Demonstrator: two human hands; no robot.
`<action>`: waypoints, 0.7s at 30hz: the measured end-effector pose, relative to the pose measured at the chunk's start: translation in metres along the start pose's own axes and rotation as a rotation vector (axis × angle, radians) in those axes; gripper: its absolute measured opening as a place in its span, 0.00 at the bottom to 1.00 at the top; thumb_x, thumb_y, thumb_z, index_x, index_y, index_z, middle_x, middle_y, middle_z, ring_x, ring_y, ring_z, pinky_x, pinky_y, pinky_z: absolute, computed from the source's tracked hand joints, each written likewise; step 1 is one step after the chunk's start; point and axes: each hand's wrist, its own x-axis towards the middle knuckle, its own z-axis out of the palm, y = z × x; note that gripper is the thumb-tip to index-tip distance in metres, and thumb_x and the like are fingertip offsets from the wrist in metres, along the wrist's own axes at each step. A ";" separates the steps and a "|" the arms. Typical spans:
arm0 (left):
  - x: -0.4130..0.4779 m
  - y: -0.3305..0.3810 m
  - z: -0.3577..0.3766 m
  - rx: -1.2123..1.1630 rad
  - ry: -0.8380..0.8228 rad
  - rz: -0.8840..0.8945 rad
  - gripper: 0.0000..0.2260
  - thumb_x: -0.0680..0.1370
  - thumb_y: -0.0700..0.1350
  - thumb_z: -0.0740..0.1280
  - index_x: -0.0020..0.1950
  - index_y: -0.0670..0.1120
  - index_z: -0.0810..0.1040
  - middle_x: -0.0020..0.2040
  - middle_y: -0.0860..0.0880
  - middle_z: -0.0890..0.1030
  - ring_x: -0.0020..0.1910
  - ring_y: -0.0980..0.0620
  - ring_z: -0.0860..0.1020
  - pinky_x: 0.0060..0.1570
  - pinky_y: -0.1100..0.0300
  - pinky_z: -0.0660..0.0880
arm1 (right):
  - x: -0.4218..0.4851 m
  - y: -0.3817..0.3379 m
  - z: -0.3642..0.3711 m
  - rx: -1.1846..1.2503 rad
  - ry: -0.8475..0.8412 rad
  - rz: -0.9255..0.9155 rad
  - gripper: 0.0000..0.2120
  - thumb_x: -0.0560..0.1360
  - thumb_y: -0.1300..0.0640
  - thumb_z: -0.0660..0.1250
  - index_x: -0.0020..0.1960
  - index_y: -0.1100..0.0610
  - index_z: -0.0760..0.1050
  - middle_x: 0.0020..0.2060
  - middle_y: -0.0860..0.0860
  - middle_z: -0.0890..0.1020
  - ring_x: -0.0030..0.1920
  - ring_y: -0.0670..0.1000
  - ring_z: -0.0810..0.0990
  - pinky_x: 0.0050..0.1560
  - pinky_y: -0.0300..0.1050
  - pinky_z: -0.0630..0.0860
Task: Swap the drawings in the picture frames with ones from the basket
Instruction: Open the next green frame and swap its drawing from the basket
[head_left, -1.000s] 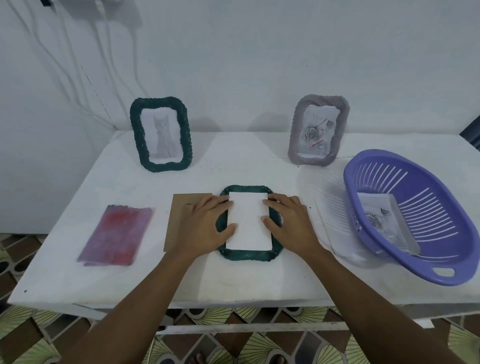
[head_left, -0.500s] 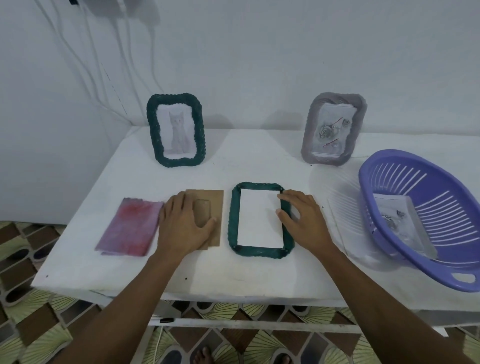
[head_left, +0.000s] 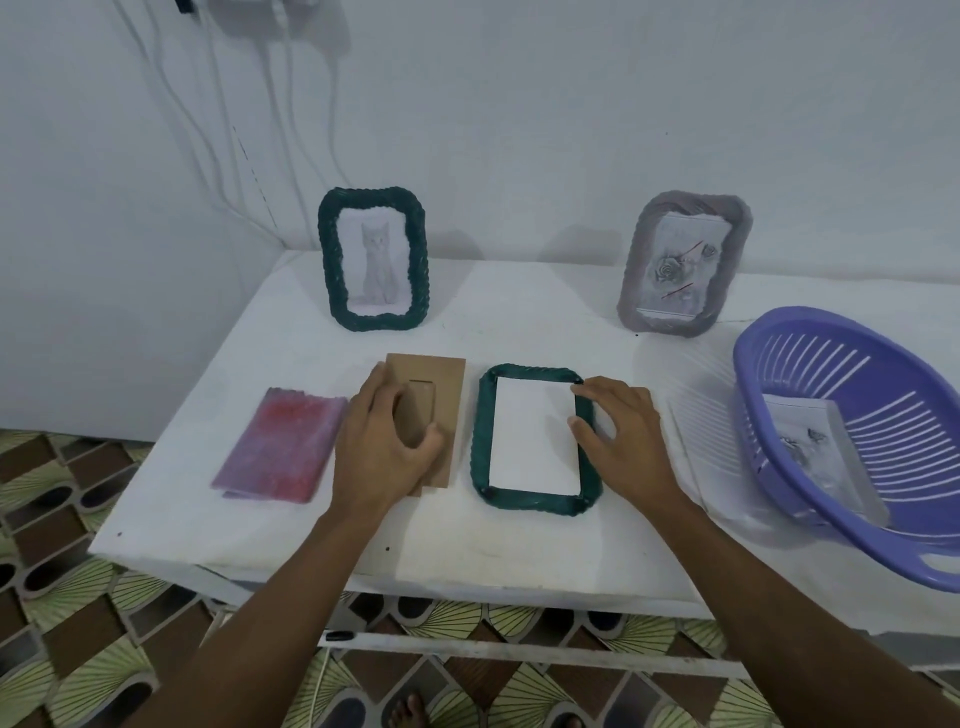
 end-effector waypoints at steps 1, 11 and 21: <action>0.002 0.006 -0.001 0.002 0.013 0.005 0.30 0.72 0.56 0.70 0.70 0.44 0.69 0.76 0.50 0.65 0.70 0.49 0.68 0.67 0.51 0.70 | 0.000 -0.004 -0.001 -0.004 0.034 -0.016 0.15 0.75 0.53 0.69 0.62 0.49 0.76 0.59 0.42 0.75 0.60 0.47 0.70 0.62 0.46 0.65; 0.006 0.079 0.019 -0.090 -0.098 0.025 0.25 0.71 0.60 0.68 0.65 0.53 0.70 0.78 0.50 0.60 0.67 0.47 0.71 0.63 0.51 0.71 | 0.016 -0.056 -0.021 0.304 -0.084 0.073 0.12 0.75 0.52 0.69 0.59 0.47 0.79 0.44 0.38 0.83 0.48 0.35 0.79 0.44 0.22 0.67; 0.001 0.091 0.030 -0.268 -0.131 0.100 0.19 0.70 0.61 0.70 0.56 0.54 0.75 0.54 0.57 0.78 0.54 0.57 0.77 0.51 0.60 0.77 | 0.015 -0.040 -0.028 0.422 -0.059 0.178 0.10 0.74 0.56 0.72 0.54 0.49 0.82 0.45 0.41 0.84 0.46 0.40 0.81 0.46 0.34 0.74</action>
